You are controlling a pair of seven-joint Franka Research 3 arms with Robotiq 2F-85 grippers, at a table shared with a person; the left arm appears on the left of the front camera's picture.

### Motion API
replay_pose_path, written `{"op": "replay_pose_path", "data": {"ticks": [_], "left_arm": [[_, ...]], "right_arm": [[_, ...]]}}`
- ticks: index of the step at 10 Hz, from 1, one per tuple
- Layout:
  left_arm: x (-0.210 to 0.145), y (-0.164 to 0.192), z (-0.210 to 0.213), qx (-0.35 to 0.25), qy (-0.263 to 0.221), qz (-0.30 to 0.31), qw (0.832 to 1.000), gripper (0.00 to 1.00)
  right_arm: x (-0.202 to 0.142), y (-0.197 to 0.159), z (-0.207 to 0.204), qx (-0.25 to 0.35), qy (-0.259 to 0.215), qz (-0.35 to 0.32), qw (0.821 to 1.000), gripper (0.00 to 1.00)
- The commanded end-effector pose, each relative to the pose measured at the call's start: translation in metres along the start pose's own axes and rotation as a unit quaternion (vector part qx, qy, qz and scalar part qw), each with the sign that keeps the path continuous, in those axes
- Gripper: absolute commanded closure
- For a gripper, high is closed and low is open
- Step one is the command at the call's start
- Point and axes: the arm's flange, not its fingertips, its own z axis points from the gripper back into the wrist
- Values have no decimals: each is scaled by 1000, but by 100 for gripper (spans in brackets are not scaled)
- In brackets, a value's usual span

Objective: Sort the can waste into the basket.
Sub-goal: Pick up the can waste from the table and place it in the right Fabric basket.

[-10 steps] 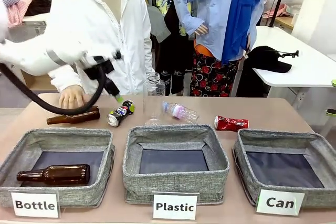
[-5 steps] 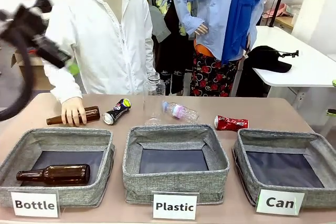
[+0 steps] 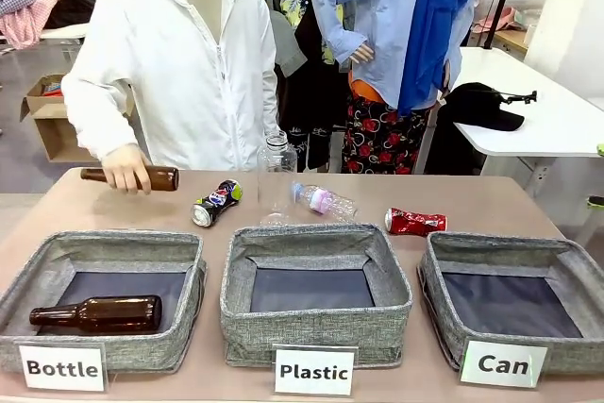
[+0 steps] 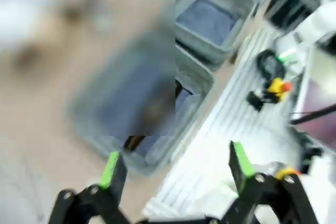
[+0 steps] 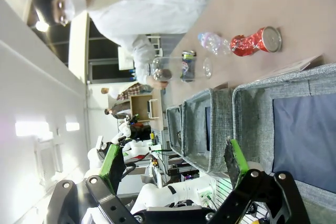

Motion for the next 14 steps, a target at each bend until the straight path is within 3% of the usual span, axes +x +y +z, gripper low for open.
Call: {"op": "replay_pose_path", "data": {"ticks": [1,3,6,10,12,14], "left_arm": [[-17,44,41,-46,-64,73,994,0],[-45,73,64,-60,-129,114,983,0],[-62,84,65,-69,-147,124,979,0],[-43,89,53,-71,-126,118,982,0],[-16,96,34,-40,-102,131,985,0],[28,114,-2,-21,-45,145,988,0]], "right_arm": [[0,1,0,6,1,13,1000,0],[0,1,0,6,1,13,1000,0],[0,1,0,6,1,13,1000,0],[0,1,0,6,1,13,1000,0],[0,1,0,6,1,13,1000,0],[0,1,0,6,1,13,1000,0]]}}
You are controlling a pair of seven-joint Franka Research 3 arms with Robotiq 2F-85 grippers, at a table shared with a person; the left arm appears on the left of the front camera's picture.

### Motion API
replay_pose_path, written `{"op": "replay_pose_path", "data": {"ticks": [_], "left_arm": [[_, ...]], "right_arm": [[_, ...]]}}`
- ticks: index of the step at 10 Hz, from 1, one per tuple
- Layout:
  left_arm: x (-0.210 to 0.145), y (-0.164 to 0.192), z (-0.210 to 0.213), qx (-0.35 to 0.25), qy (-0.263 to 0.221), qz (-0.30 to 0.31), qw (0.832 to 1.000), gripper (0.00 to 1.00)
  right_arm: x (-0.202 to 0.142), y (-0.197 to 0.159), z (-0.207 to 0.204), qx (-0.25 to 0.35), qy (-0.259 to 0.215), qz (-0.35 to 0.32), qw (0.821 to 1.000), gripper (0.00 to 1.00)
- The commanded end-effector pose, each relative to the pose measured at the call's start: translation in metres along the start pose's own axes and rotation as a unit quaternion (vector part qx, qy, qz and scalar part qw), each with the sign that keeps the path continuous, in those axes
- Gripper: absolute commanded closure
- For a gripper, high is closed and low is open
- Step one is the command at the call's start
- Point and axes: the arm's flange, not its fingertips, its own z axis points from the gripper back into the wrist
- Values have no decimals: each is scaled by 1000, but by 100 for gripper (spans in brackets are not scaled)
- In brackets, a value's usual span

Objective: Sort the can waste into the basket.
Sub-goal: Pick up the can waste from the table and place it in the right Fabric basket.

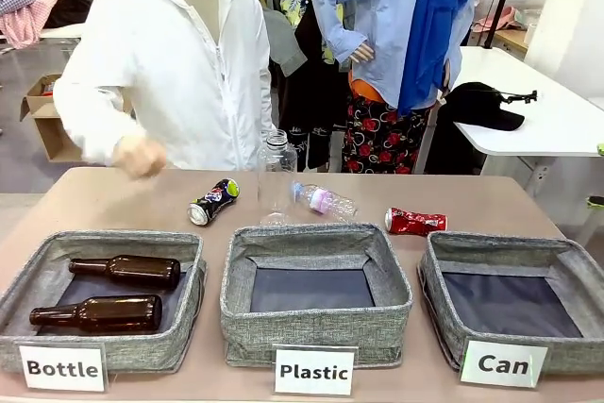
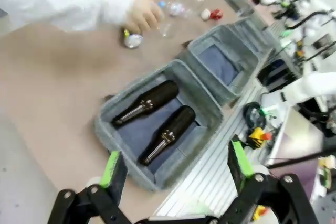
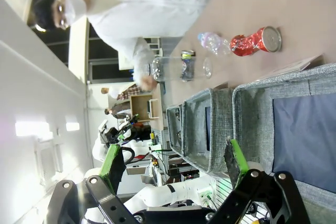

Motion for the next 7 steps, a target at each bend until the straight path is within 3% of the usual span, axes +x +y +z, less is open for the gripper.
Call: {"op": "replay_pose_path", "data": {"ticks": [1,4,7], "left_arm": [[43,7,-36,32,38,23,999,0],[116,0,-122,100,119,-3,988,0],[167,-1,-222,153,179,-62,970,0]], "right_arm": [[1,1,0,6,1,14,1000,0],[1,1,0,6,1,14,1000,0],[1,1,0,6,1,14,1000,0]]}}
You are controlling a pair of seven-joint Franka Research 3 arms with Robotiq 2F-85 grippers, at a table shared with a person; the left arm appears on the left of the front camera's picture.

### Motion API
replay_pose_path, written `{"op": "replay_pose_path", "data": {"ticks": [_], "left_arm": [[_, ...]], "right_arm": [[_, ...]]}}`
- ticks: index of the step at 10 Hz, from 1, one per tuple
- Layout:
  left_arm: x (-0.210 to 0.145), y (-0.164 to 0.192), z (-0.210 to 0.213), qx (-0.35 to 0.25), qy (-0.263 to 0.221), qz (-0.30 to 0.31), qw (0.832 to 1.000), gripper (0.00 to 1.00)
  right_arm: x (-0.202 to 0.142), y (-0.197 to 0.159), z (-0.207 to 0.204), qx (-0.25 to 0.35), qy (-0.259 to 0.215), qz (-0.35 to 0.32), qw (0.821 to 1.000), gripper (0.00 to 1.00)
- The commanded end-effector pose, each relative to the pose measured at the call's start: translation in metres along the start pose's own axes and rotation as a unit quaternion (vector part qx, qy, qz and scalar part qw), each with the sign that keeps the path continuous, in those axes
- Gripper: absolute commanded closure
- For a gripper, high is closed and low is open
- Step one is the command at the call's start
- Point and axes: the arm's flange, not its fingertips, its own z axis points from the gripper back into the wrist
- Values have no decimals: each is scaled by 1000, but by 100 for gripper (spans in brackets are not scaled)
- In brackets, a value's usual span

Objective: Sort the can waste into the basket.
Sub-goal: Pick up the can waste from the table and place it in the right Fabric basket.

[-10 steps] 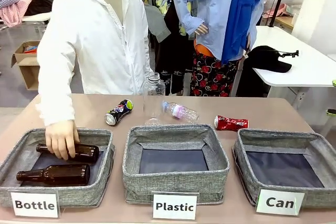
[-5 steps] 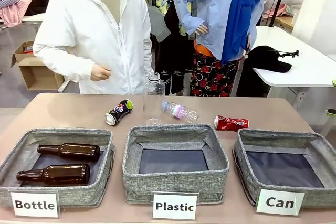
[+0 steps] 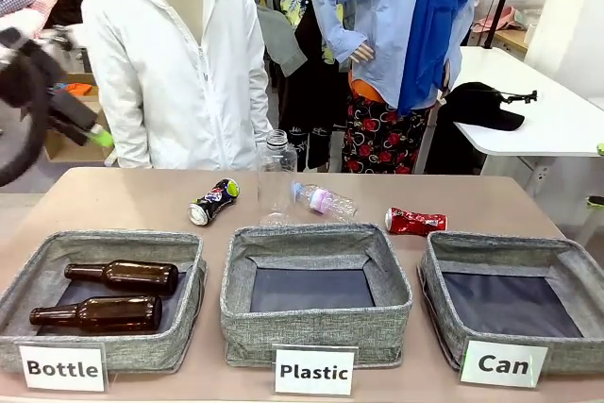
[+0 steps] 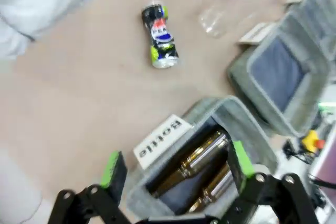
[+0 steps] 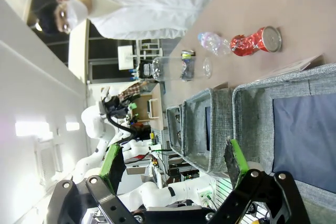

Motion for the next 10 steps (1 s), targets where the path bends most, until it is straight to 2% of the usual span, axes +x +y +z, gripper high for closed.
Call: {"op": "replay_pose_path", "data": {"ticks": [1,4,6,7,10], "left_arm": [[35,13,-41,30,32,-18,999,0],[71,6,-114,25,40,-37,998,0],[93,6,-168,29,73,-55,995,0],[99,9,-189,47,78,-68,994,0],[114,16,-242,93,91,-56,990,0]], "right_arm": [[1,1,1,6,1,13,1000,0],[1,1,1,6,1,13,1000,0],[1,1,1,6,1,13,1000,0],[1,1,1,6,1,13,1000,0],[1,1,1,6,1,13,1000,0]]}}
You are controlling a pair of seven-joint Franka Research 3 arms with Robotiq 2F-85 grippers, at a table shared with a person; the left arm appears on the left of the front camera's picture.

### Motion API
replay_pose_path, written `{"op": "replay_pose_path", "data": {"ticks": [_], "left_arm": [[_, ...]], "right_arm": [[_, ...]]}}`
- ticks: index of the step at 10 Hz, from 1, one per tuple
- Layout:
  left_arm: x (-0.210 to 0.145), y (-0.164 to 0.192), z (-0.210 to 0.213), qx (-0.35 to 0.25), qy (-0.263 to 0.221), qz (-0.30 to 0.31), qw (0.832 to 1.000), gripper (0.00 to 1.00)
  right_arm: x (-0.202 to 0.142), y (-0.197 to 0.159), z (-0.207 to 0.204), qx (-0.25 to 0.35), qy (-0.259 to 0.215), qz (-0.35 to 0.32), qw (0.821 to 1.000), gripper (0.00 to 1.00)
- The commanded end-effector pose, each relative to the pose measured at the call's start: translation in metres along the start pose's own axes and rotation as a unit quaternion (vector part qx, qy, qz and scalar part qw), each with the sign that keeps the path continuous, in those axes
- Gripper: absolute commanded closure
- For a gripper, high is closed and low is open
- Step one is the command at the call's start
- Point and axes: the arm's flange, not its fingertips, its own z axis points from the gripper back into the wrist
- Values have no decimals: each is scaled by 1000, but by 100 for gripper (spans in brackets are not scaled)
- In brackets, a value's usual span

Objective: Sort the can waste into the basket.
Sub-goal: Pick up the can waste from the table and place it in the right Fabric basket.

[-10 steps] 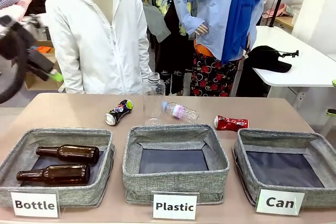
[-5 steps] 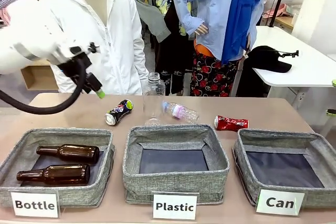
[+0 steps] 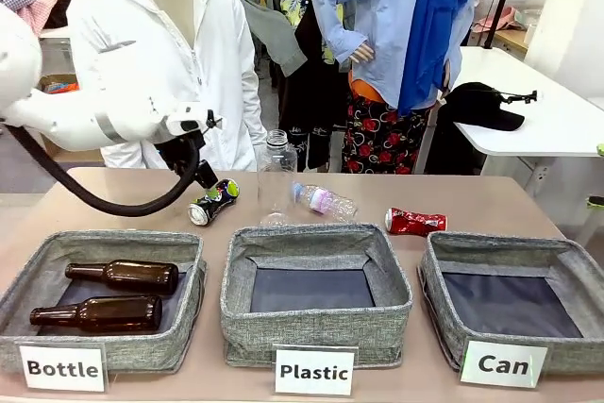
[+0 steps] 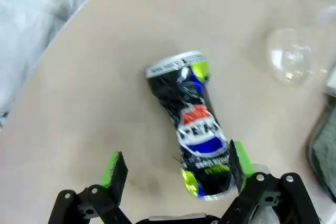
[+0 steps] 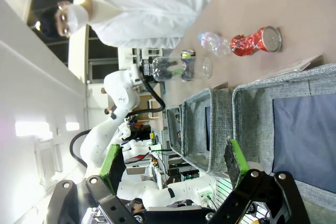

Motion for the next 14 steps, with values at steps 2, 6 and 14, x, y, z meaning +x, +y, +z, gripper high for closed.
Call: {"op": "replay_pose_path", "data": {"ticks": [2,6,14], "left_arm": [[16,-5,-26,3,19,4,1000,0],[15,-11,-47,-26,38,-6,999,0],[12,-13,-41,-24,44,-6,999,100]], "right_arm": [[1,1,1,6,1,13,1000,0],[1,1,1,6,1,13,1000,0],[1,1,1,6,1,13,1000,0]]}}
